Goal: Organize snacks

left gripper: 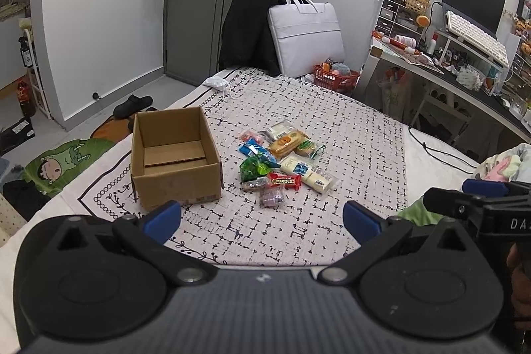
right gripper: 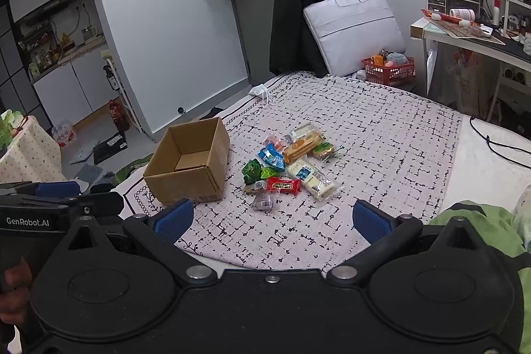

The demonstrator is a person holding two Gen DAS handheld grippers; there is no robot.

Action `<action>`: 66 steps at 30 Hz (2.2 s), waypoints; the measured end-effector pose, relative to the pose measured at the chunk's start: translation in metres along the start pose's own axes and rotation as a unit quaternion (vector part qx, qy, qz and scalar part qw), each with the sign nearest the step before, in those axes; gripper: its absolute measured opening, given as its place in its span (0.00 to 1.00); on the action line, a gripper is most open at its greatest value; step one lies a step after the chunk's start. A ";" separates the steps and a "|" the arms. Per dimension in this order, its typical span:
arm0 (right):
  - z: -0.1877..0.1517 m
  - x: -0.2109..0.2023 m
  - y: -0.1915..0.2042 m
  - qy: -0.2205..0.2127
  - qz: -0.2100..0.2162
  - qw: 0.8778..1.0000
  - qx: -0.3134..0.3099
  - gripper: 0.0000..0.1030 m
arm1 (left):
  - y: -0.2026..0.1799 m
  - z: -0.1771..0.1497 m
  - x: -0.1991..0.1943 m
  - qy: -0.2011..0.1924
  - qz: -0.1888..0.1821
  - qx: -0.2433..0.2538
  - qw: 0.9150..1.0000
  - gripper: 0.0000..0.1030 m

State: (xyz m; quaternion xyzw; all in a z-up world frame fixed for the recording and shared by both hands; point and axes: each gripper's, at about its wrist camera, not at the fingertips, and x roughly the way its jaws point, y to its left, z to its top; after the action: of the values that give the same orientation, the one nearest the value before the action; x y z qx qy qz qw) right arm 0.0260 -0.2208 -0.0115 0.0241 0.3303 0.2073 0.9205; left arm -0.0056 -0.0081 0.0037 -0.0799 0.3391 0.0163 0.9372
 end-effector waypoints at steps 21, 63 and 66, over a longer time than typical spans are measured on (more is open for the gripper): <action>-0.002 -0.002 0.004 -0.002 0.008 1.000 -0.008 1.00 | 0.005 -0.006 -0.007 -0.006 -0.001 -0.006 1.000 1.00; 0.033 0.098 -0.053 0.041 0.008 0.998 0.037 0.99 | 0.008 0.026 0.092 0.031 0.031 -0.065 0.997 0.98; 0.038 0.111 -0.060 0.046 0.006 0.998 0.044 0.99 | 0.009 0.032 0.104 0.033 0.035 -0.075 0.996 0.98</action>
State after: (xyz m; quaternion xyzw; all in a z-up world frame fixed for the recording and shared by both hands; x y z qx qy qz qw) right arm 0.1484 -0.2278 -0.0594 0.0573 0.3806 0.1989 0.9013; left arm 0.0940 0.0034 -0.0403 -0.1381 0.3705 0.0718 0.9157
